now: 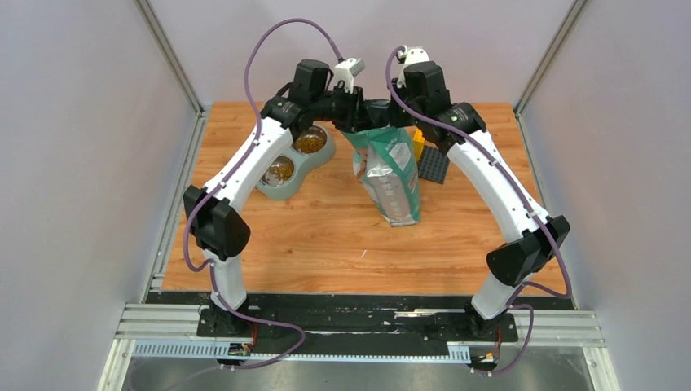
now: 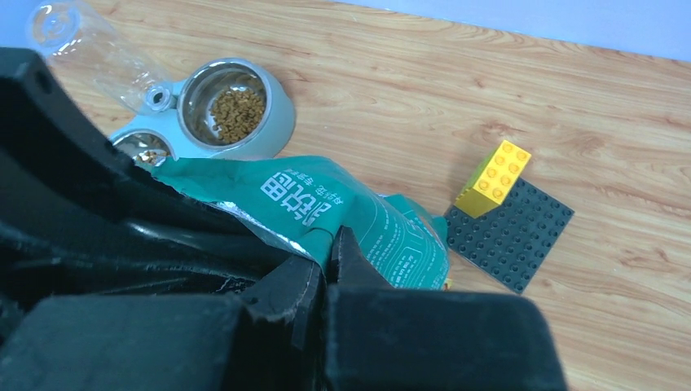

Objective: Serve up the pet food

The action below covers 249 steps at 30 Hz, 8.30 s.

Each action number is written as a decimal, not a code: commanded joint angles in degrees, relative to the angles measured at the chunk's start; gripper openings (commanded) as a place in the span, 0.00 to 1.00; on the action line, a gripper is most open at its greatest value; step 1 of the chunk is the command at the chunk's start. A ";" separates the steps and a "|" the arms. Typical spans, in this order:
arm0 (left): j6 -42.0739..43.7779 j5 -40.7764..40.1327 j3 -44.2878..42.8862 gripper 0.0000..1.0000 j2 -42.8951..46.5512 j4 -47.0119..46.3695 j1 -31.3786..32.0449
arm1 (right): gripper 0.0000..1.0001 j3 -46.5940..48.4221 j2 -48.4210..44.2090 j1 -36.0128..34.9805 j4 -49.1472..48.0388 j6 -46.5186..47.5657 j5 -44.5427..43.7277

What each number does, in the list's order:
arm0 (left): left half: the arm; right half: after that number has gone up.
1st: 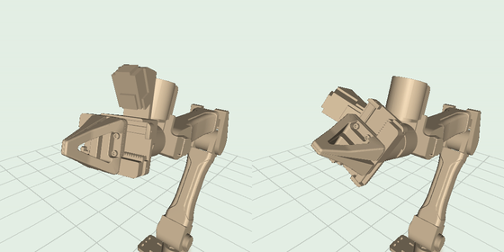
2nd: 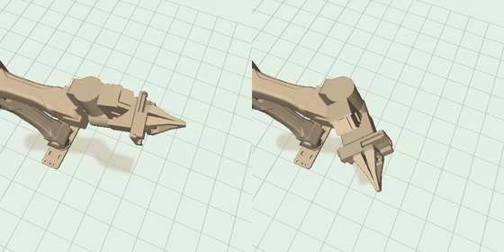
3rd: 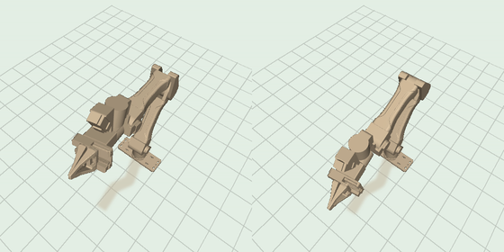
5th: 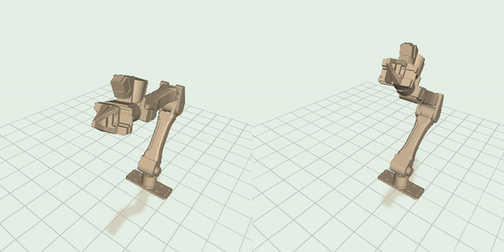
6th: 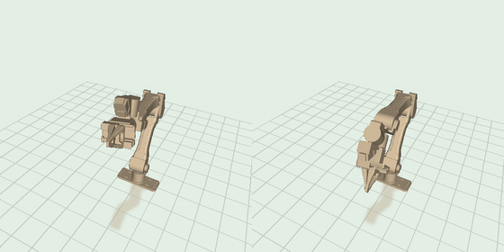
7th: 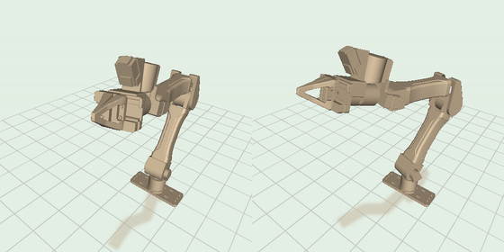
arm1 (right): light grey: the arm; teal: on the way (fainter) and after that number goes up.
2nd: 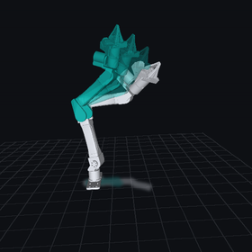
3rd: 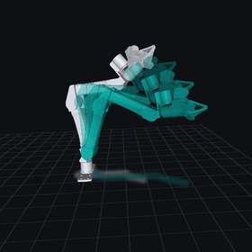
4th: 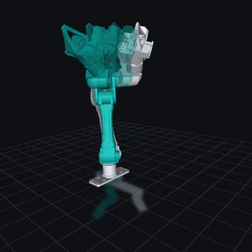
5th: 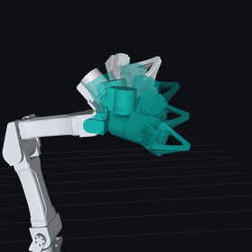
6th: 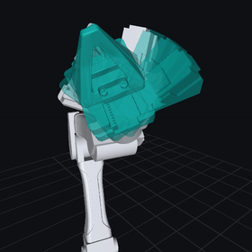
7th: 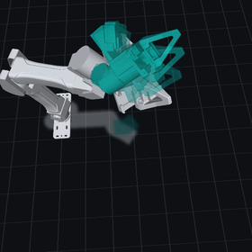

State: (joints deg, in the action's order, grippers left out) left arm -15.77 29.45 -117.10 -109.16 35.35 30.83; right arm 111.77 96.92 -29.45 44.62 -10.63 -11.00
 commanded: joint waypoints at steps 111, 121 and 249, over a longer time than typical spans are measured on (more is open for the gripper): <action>-19.50 24.84 56.12 0.00 29.74 -25.75 -63.14 | 0.00 -3.54 -7.88 4.23 -9.72 0.94 -4.02; -19.45 16.20 58.76 0.00 26.47 -31.97 -63.13 | 0.00 -3.66 -7.63 4.82 -9.72 0.35 -4.46; -21.64 16.86 10.97 0.00 3.95 -14.45 -2.68 | 0.00 -2.38 -5.78 0.11 -8.65 -0.25 -3.91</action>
State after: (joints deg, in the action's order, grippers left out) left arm -25.71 35.42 -108.73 -108.29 22.33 30.06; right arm 108.29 94.94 -30.72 42.11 -10.20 -12.67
